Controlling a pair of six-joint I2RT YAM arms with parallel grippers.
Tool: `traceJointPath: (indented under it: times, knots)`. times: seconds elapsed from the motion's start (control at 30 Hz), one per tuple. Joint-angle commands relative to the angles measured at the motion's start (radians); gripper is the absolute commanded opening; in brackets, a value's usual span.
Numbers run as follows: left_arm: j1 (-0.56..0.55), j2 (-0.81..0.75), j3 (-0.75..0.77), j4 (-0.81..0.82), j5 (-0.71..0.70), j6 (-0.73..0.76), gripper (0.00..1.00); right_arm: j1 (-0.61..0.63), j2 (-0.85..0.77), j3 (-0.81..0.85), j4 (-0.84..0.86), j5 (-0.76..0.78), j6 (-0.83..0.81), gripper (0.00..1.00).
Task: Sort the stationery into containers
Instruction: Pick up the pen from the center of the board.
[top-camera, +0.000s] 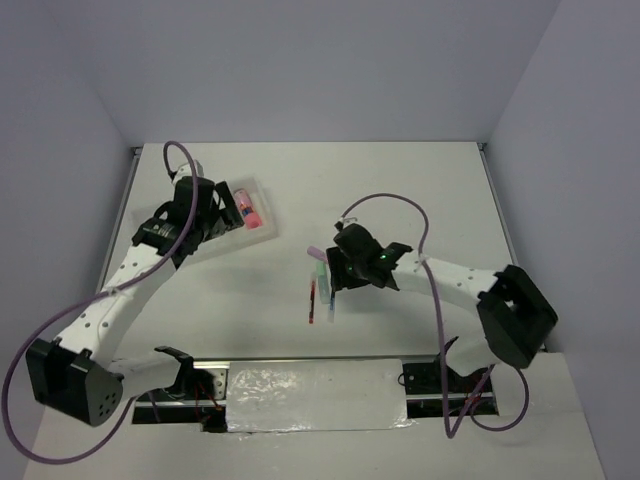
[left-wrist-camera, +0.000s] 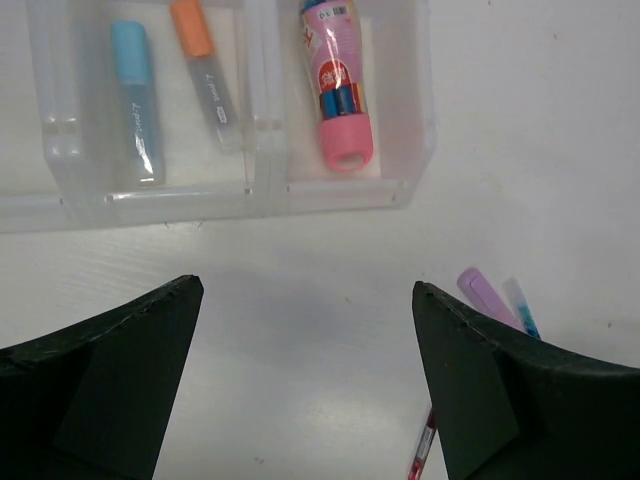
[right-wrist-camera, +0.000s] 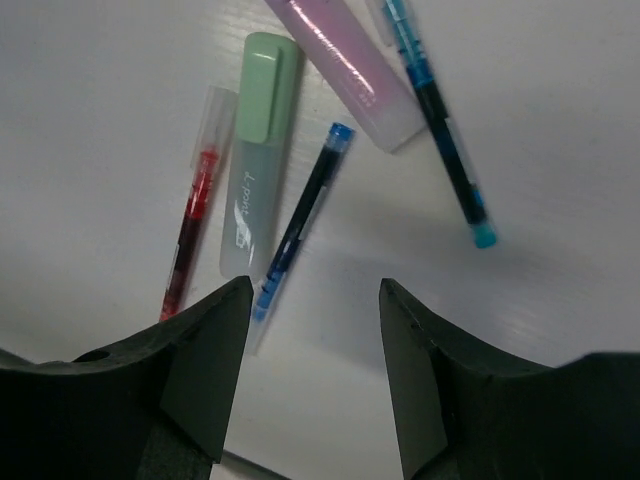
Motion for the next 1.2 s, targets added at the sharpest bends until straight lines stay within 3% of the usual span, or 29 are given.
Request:
traceJointPath:
  times: [0.0,0.3,0.53,0.7,0.93,1.17]
  knots:
    - [-0.01,-0.073,-0.073,0.006,0.109,0.059,0.99,0.055,0.113,0.094,0.052,0.071,0.039,0.61]
    - [-0.02,-0.239,-0.218,-0.049,0.117,0.15,0.99,0.131,0.339,0.207,0.037,0.126,0.079,0.59]
    - [-0.02,-0.253,-0.219,-0.048,0.122,0.156,0.99,0.141,0.4,0.246,0.001,0.163,0.092,0.47]
    - [-0.02,-0.245,-0.218,-0.048,0.122,0.154,0.99,0.141,0.422,0.246,-0.012,0.181,0.098,0.43]
    - [-0.02,-0.247,-0.225,-0.037,0.14,0.159,0.99,0.151,0.374,0.24,-0.026,0.232,0.101,0.5]
    - [-0.02,-0.245,-0.228,-0.034,0.151,0.158,0.99,0.156,0.319,0.229,-0.012,0.238,0.084,0.41]
